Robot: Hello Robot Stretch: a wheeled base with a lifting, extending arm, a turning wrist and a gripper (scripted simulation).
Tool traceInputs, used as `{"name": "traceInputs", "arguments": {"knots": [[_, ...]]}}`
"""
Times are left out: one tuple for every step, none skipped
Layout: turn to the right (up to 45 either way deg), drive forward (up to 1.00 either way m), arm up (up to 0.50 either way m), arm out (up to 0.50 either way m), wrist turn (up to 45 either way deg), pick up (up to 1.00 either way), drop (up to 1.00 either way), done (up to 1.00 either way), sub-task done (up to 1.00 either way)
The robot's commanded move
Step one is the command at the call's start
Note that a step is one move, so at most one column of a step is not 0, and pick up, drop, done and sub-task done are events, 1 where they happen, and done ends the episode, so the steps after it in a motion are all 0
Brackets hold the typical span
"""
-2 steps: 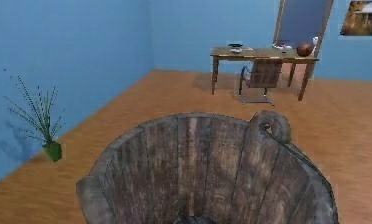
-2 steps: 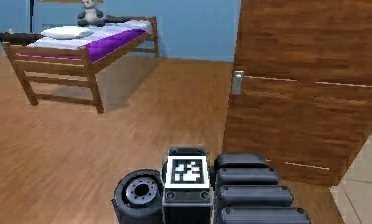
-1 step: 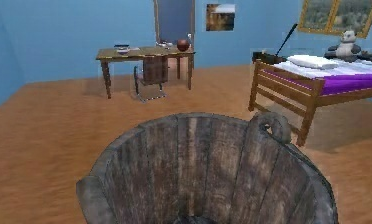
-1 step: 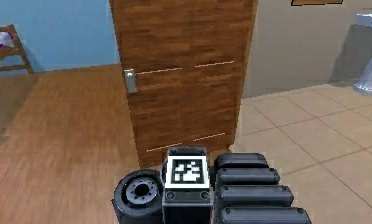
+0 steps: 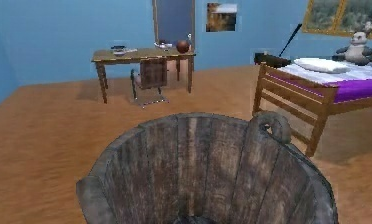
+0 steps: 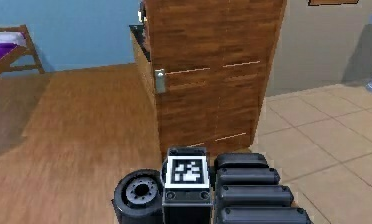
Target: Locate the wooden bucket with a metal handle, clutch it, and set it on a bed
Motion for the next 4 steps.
{"name": "traceInputs", "arguments": {"knots": [[6.0,0.0,0.0,0.0,0.0,0.0,0.0,0.0,0.0],[0.0,1.0,0.0,0.0,0.0,0.0,0.0,0.0,0.0],[0.0,1.0,0.0,0.0,0.0,0.0,0.0,0.0,0.0],[3.0,0.0,0.0,0.0,0.0,0.0,0.0,0.0,0.0]]}}
